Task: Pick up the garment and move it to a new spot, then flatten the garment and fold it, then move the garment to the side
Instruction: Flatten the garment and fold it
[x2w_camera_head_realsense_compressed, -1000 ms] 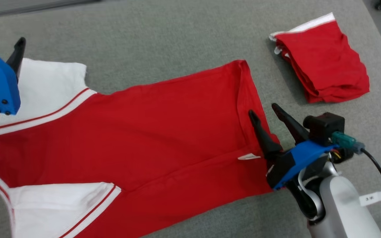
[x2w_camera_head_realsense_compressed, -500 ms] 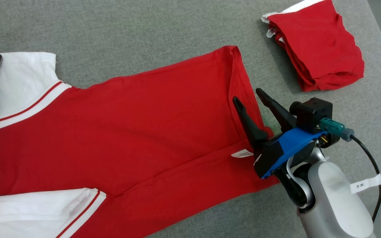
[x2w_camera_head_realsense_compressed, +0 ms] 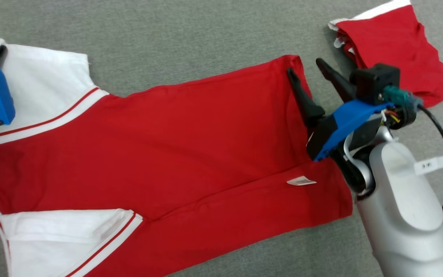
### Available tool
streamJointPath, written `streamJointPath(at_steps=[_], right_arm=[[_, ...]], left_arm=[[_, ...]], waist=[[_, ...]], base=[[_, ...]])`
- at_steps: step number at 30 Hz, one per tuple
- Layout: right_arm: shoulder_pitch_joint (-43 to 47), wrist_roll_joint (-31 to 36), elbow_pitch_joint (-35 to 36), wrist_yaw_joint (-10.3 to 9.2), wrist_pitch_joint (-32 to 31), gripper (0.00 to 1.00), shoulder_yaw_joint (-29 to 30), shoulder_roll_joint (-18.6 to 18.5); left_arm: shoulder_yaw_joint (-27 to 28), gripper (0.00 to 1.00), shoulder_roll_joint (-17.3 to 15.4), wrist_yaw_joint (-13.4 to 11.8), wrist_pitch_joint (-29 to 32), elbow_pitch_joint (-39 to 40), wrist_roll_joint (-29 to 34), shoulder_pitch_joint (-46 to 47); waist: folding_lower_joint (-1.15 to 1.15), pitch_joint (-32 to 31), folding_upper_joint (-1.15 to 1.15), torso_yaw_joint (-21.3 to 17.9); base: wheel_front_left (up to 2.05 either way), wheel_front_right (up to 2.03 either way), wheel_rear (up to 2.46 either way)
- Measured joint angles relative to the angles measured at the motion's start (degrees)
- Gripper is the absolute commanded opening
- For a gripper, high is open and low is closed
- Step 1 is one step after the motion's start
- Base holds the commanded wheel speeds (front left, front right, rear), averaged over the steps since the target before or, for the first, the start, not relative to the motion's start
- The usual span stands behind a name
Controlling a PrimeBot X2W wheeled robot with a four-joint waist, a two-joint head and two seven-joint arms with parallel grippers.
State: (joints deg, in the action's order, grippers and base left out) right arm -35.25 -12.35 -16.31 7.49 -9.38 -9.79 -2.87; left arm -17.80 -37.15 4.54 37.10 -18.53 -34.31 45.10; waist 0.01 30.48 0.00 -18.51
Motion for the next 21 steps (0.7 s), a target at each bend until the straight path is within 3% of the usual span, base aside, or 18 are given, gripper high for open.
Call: streamJointPath(at_steps=[9,10,12,15,17,21], right_arm=[[-8.0,4.7,-12.4,0.00,-3.0,1.00,3.4,0.0],[-8.5,5.0,-13.5,0.00,-3.2,0.92,3.7,0.0],[-9.5,5.3,-15.6,0.00,-3.7,0.51,4.4,0.0],[-10.8,5.2,-18.1,0.00,-3.9,0.29,4.9,0.0],[-11.6,5.2,-19.8,0.00,-4.2,0.00,5.3,0.0],[-12.5,5.2,-22.1,0.00,-3.2,0.00,5.4,0.0]], left_arm=[[-1.0,0.00,2.3,0.9,-4.6,2.9,-0.7,-0.1],[-1.1,0.00,2.5,1.0,-5.0,3.1,-1.0,-0.2],[-1.3,0.00,2.9,1.1,-5.5,3.4,-1.0,-0.2],[-1.5,0.00,3.2,1.3,-6.5,3.5,-1.3,-0.2],[-1.5,0.00,3.4,1.4,-7.1,3.6,-1.5,-0.2],[-1.7,0.00,3.6,1.6,-8.3,4.2,-1.9,-0.2]], waist=[[-0.01,-0.8,0.00,4.2],[-0.01,-0.7,0.00,4.6],[-0.01,-0.7,0.00,5.1],[-0.01,-0.6,0.00,5.7],[-0.01,-0.6,0.00,5.9],[-0.01,-0.9,0.00,6.1]], base=[[0.00,0.00,0.00],[0.00,0.00,0.00],[0.00,0.00,0.00],[0.00,0.00,0.00],[0.00,0.00,0.00],[0.00,0.00,0.00]])
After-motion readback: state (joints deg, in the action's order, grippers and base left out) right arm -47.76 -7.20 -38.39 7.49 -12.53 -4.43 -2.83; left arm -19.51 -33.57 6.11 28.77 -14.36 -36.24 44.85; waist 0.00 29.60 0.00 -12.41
